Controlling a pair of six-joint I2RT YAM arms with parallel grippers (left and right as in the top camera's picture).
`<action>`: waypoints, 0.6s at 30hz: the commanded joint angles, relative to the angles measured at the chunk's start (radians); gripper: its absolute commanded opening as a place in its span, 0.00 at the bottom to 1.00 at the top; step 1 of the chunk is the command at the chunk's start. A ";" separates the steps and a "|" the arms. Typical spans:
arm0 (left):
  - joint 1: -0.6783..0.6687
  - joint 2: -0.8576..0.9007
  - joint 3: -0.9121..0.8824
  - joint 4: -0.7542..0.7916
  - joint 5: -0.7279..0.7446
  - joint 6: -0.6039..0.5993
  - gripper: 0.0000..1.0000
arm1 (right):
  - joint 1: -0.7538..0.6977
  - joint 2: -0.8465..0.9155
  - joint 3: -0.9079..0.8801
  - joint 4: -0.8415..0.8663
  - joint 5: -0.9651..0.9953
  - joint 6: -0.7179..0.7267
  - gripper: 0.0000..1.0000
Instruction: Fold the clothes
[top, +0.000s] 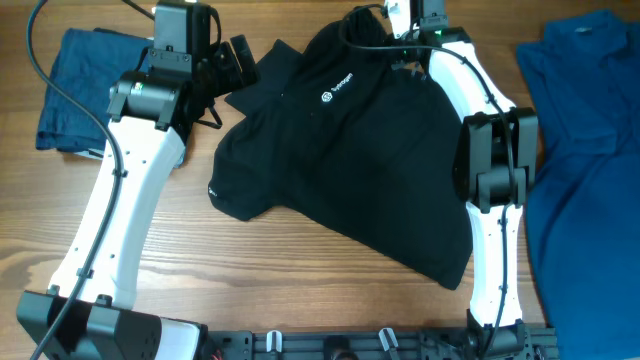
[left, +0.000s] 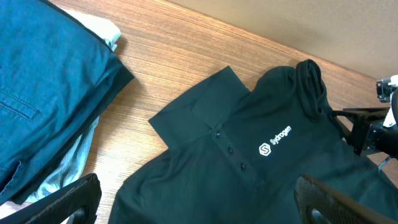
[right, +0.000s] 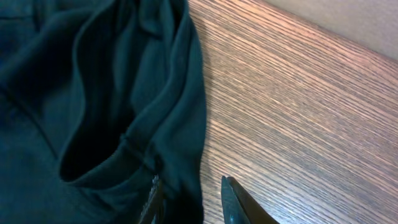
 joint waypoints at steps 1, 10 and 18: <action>0.006 0.002 -0.004 0.002 0.005 -0.002 1.00 | 0.004 0.010 0.012 -0.019 -0.089 0.003 0.31; 0.006 0.002 -0.004 0.002 0.005 -0.002 1.00 | 0.006 0.011 -0.085 0.037 -0.104 0.000 0.33; 0.006 0.002 -0.004 0.002 0.005 -0.002 1.00 | 0.006 -0.026 -0.093 0.124 -0.029 0.038 0.04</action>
